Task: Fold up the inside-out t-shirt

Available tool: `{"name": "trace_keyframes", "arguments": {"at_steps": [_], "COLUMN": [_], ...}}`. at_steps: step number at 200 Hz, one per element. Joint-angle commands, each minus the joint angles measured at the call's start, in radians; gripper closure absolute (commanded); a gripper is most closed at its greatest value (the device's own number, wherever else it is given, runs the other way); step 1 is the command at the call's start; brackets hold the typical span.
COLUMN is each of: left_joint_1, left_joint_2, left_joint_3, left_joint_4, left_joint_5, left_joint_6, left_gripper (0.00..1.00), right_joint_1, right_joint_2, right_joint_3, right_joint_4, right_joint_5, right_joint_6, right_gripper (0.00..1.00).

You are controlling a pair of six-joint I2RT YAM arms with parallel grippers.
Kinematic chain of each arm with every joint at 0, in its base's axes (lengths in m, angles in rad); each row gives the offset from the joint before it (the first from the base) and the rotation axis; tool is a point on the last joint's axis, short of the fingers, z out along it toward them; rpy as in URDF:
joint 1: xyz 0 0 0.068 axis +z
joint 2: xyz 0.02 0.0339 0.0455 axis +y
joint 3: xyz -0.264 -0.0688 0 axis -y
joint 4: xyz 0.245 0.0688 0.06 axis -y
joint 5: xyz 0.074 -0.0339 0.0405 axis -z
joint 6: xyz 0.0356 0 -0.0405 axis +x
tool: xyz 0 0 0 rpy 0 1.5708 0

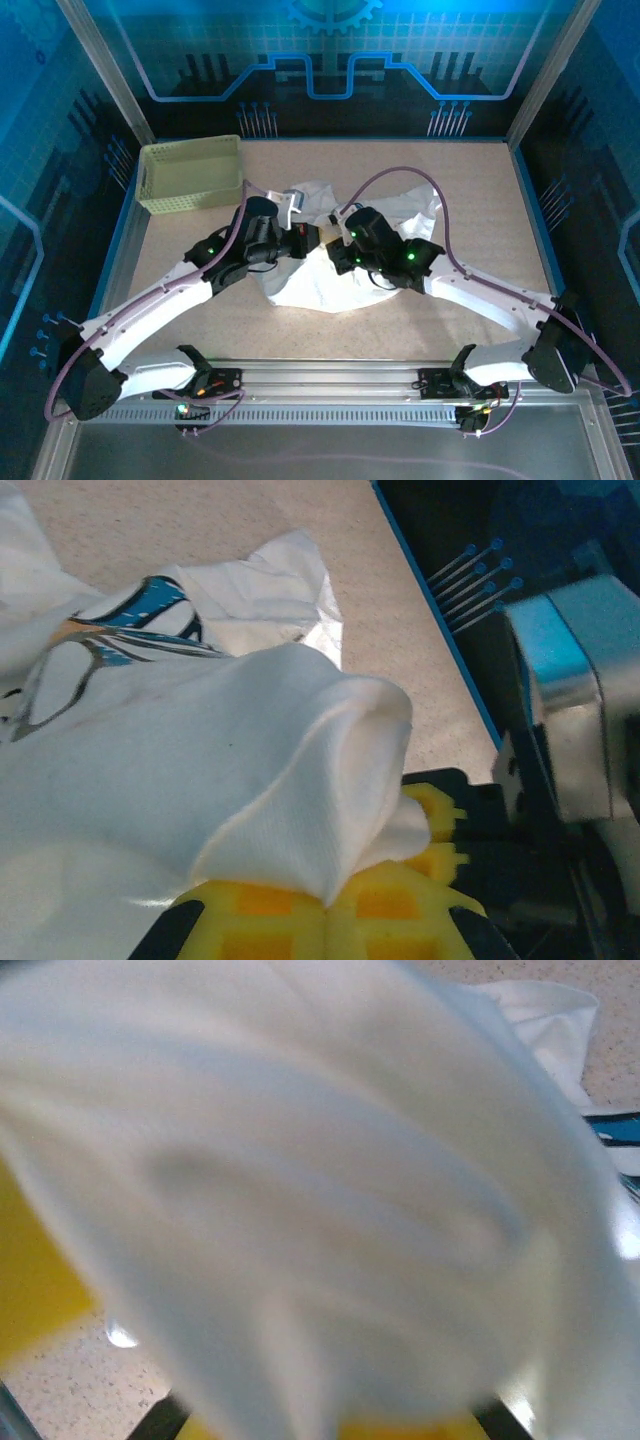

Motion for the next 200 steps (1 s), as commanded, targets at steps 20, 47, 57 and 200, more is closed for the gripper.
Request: {"name": "trace_keyframes", "arguments": {"at_steps": [20,47,57,200], "left_joint_1": [0.061,0.06,0.059,0.058], "left_joint_2": [-0.039,-0.015,-0.007,0.001], "left_joint_3": [0.045,0.054,0.052,0.06], "left_joint_4": [-0.015,0.013,0.028,0.045], "left_joint_5": [-0.001,0.077,0.099,0.14], "left_joint_6": [0.03,0.016,0.0,-0.053], "left_gripper": [1.0,1.0,1.0,1.0], "right_joint_1": [-0.017,-0.019,-0.017,0.073], "right_joint_2": [-0.09,-0.159,-0.163,-0.074], "right_joint_3": [-0.136,-0.141,-0.141,-0.111], "right_joint_4": [-0.016,0.025,0.044,0.277], "right_joint_5": [0.044,0.023,0.003,-0.143], "right_joint_6": [-0.018,-0.016,-0.019,0.096], "right_gripper": [0.87,0.66,0.63,0.69]}}
